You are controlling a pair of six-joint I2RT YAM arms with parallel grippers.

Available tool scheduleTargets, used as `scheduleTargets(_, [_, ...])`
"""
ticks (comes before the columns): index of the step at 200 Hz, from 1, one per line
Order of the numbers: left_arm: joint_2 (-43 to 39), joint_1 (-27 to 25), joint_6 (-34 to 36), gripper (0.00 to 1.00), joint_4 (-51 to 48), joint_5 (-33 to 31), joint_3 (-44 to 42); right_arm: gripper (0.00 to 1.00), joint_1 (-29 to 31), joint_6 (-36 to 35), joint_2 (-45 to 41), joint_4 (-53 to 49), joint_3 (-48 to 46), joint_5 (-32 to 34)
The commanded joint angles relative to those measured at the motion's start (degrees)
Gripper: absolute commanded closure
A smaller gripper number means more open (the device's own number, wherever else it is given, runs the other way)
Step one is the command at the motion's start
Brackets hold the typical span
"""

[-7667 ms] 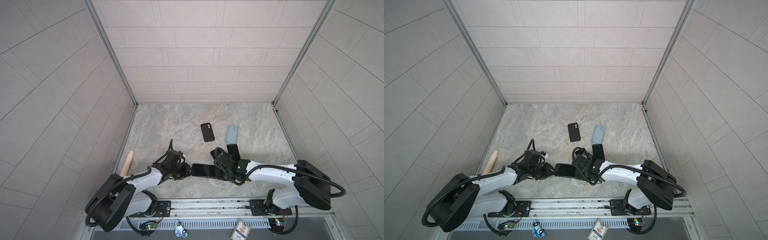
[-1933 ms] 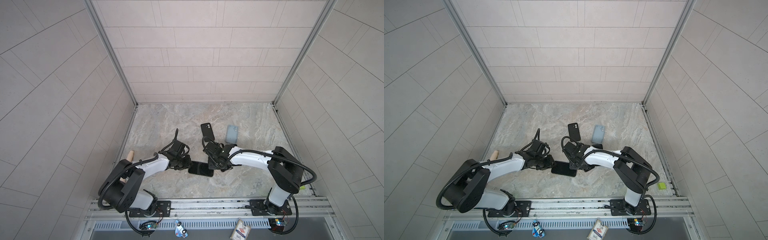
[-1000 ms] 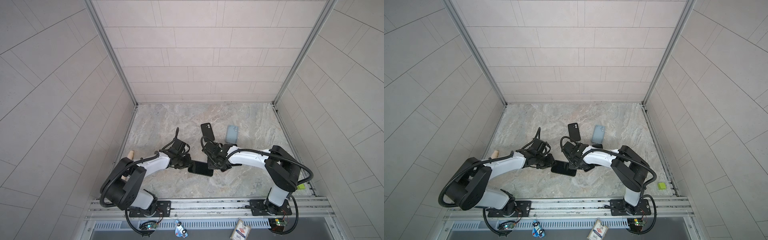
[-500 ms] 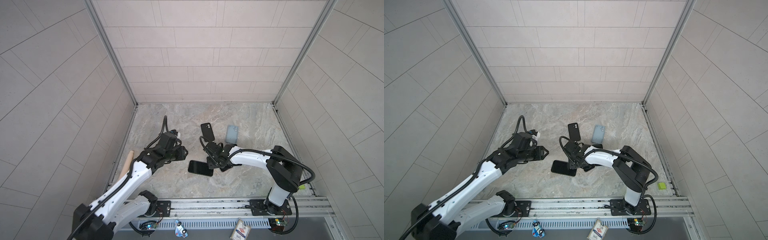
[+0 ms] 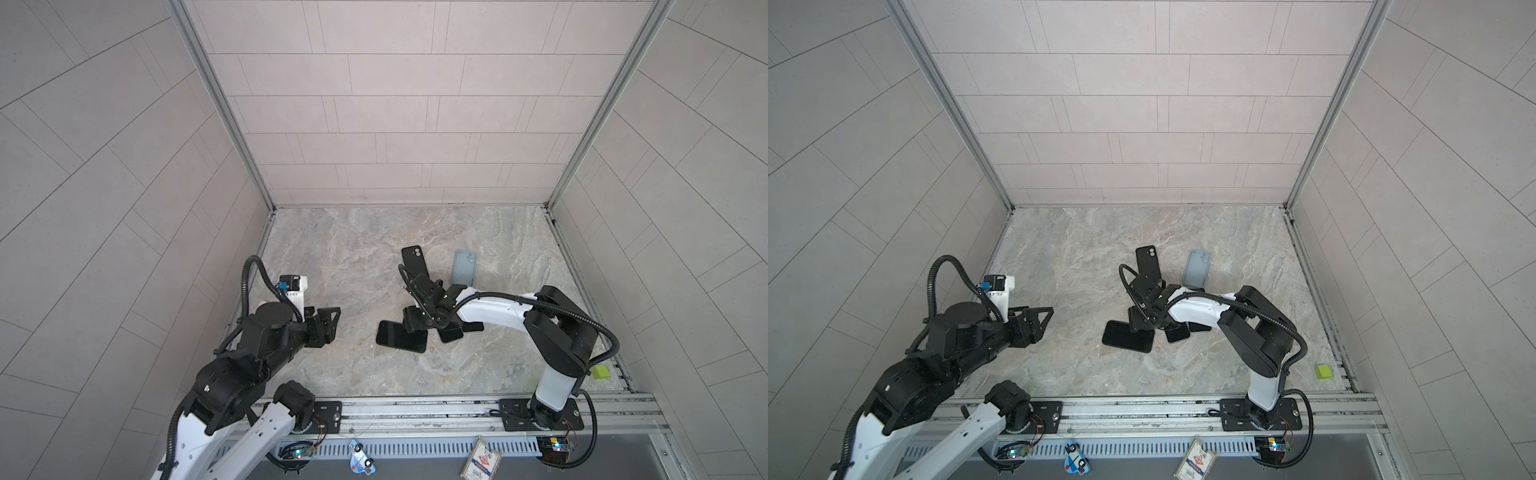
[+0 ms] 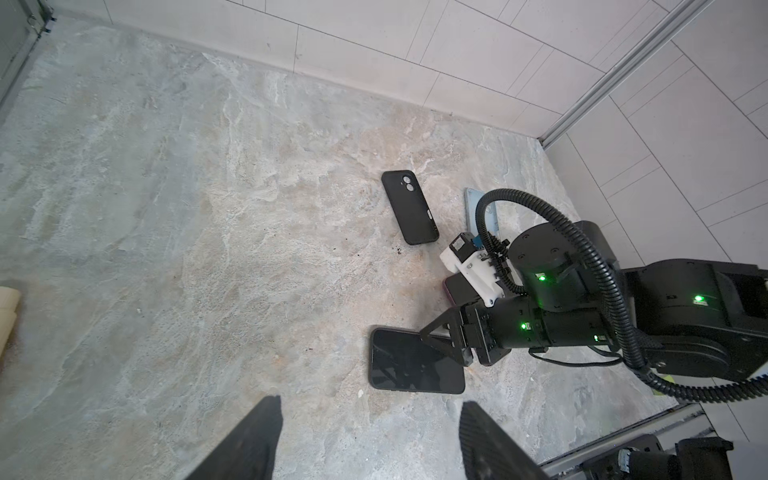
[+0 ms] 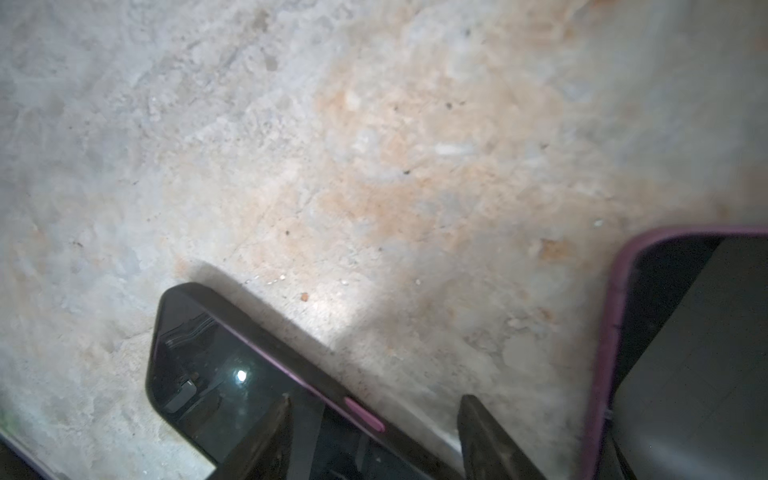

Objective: Put the phone into the phone case

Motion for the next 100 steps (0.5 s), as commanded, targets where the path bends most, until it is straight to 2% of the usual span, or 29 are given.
scheduleTargets(1, [-3.2, 0.0, 1.1, 0.26, -1.5, -1.4, -1.4, 0.34, 3.2, 2.9, -1.7, -0.8, -4.7, -1.5])
scheduleTargets(46, [-6.2, 0.0, 5.9, 0.26, 2.8, -5.6, -2.2, 0.33, 13.0, 7.6, -7.2, -1.2, -7.8, 4.2])
scheduleTargets(55, [-6.0, 0.0, 7.3, 0.25, 3.6, -6.7, -2.4, 0.28, 15.1, 8.9, -7.8, -2.0, -7.7, 6.4])
scheduleTargets(78, [-3.7, 0.1, 8.9, 0.26, 5.3, -7.3, -3.0, 0.03, 19.8, 10.4, -7.4, -7.0, -4.8, 13.7])
scheduleTargets(100, [-0.8, 0.5, 9.0, 0.25, 6.1, -6.3, -2.8, 0.0, 21.8, 9.5, -4.5, -13.2, 0.2, 18.4])
